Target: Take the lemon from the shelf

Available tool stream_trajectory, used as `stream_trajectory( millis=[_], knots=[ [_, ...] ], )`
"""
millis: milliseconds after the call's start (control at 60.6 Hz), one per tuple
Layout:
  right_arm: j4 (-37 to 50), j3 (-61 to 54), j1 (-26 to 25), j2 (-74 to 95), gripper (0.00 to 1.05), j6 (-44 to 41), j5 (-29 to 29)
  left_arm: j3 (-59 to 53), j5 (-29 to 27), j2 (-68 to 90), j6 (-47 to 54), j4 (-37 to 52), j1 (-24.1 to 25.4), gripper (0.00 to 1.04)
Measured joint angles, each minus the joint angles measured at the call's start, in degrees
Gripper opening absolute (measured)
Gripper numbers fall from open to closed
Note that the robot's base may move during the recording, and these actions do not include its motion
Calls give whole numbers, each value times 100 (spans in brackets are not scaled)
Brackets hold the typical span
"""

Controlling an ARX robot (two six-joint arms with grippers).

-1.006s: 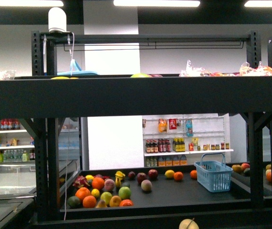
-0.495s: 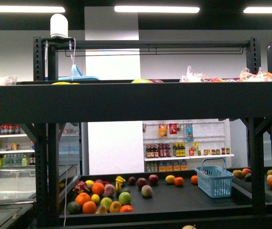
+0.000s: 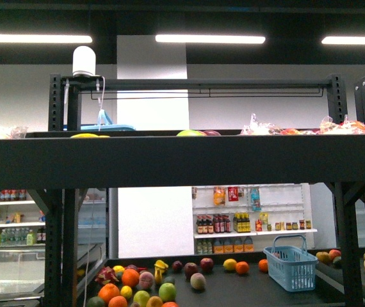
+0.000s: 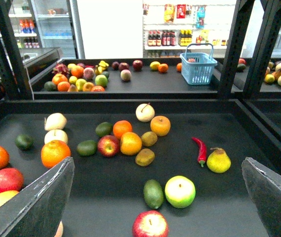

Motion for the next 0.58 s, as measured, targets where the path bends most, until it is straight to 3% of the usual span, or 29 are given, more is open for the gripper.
stream_trajectory(
  millis=[115,577],
  knots=[
    [0,0,0,0,102,0,0,0,2,-2,-2,0,0,4],
    [0,0,0,0,102,0,0,0,0,-2,2,0,0,98]
  ],
)
